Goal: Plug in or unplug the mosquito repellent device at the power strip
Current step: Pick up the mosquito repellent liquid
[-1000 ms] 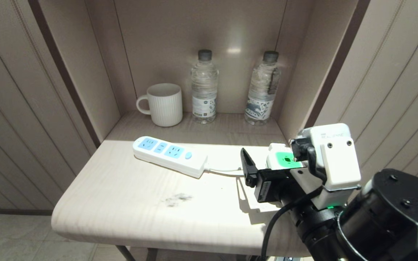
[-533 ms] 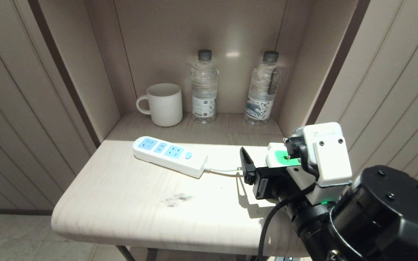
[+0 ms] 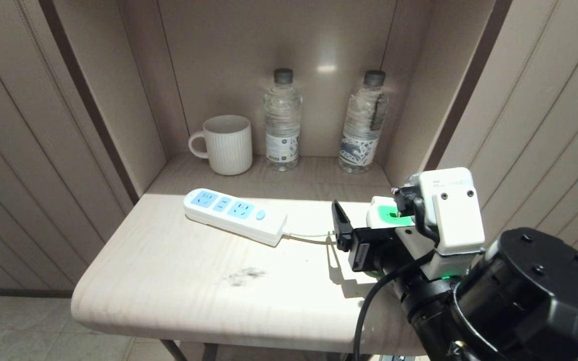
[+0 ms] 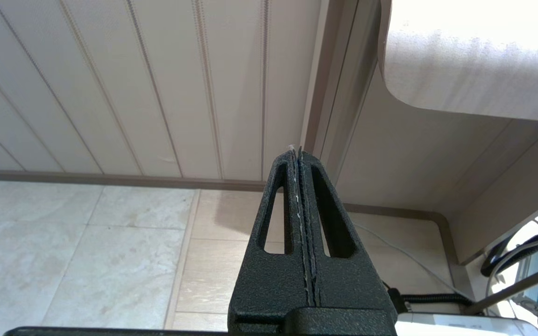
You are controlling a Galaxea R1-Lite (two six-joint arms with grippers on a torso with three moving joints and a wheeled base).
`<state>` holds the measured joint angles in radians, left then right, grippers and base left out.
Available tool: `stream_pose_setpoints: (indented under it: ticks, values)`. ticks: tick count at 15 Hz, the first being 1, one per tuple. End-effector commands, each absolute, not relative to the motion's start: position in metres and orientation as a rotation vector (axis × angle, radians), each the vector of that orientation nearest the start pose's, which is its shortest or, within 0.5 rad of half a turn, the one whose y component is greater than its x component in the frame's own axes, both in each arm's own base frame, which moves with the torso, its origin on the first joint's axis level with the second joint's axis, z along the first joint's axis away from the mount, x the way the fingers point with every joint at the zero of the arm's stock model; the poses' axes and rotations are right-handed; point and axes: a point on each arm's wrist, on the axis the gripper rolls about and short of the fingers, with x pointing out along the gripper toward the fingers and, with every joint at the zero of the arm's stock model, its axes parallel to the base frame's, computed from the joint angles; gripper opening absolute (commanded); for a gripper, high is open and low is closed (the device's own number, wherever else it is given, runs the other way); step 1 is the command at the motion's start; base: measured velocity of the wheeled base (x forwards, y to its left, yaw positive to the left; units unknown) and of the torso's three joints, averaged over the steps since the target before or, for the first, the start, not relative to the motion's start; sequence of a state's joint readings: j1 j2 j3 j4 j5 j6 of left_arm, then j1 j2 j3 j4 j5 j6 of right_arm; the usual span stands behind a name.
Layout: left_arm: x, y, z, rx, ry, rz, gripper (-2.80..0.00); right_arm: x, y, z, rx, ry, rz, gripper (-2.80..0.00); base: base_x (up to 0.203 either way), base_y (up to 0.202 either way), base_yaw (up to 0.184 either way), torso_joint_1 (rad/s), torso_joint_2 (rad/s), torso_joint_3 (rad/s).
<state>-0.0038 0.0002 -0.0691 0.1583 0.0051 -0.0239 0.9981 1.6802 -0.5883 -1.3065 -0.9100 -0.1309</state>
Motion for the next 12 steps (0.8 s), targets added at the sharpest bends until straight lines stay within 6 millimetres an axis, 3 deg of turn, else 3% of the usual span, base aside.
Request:
stream_pose_setpoints:
  ticks: [1,8,9,10,12]
  values:
    - [-0.0287,0.0002,0.0781,-0.023,0.092,0.004,-2.8,0.1641,0.2211,0.195,0.036,-0.129,0.074,0.0,0.0,0.0,0.0,0.0,0.0,0.0]
    - [-0.0287,0.0002,0.0781,-0.024,0.092,0.004,-2.8,0.1665,0.2182,0.197,0.04,-0.137,0.071,0.0,0.0,0.0,0.0,0.0,0.0,0.0]
    - [-0.0287,0.0003,0.0781,-0.024,0.092,0.002,-2.8,0.1662,0.2178,0.1976,0.041,-0.139,0.071,-0.64,0.0,0.0,0.0,0.0,0.0,0.0]
    - [-0.0287,0.0003,0.0781,-0.024,0.092,0.002,-2.8,0.1663,0.218,0.1975,0.042,-0.139,0.073,-2.8,0.0,0.0,0.0,0.0,0.0,0.0]
    - [-0.0287,0.0002,0.0781,-0.024,0.092,0.002,-2.8,0.1663,0.2179,0.1961,0.037,-0.137,0.073,-2.8,0.0,0.0,0.0,0.0,0.0,0.0]
